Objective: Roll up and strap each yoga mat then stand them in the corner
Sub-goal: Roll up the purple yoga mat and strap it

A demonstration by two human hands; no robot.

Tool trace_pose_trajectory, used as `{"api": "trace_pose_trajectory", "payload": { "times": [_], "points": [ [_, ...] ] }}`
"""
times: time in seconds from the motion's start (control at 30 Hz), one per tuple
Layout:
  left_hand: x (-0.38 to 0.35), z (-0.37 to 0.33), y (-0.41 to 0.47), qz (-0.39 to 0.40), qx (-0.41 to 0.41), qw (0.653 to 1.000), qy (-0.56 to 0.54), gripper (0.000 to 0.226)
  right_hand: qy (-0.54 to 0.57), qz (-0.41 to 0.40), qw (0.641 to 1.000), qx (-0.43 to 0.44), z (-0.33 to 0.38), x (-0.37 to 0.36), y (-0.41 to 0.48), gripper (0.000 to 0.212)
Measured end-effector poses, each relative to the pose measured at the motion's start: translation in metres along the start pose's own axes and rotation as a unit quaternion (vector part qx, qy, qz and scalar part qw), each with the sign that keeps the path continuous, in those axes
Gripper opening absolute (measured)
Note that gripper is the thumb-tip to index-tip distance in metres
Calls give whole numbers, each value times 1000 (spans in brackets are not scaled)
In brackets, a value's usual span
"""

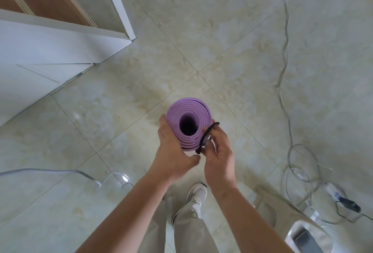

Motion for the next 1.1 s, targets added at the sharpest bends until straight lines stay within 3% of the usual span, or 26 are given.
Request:
{"api": "trace_pose_trajectory", "payload": {
  "times": [0.1,0.23,0.47,0.6,0.8,0.97,1.03,1.1],
  "points": [
    [-7,-9,0,22,2,1000,20,146,41,-15,999,-24,-7,2,-6,28],
    [-4,-17,-1,-27,12,999,43,133,74,6,996,-48,-3,-3,4,32],
    [-1,-20,8,-18,-8,994,108,106,-61,-19,997,-35,7,3,9,31],
    [-2,-20,5,-43,15,996,75,96,-158,-22,987,-12,16,9,9,36],
    [-13,-30,-1,-52,-9,996,66,82,-142,-92,985,-18,6,46,9,39],
    [-1,-29,-2,-99,-82,988,90,50,-137,-70,987,-56,-3,67,23,38],
    [4,-29,-1,-119,-128,978,113,51,-212,-63,975,-14,3,73,33,26],
    [6,-26,4,-116,-129,983,54,50,-279,-52,959,12,7,74,42,14]
  ]
}}
Point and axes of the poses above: each hand's wrist, its own y-axis towards the middle knuckle, its own x-axis out of the back of the hand, z = x × y, the point moved 9 cm from there along y, towards the middle knuckle, and after that the axes turned 5 degrees about x, right-handed, at the moved point
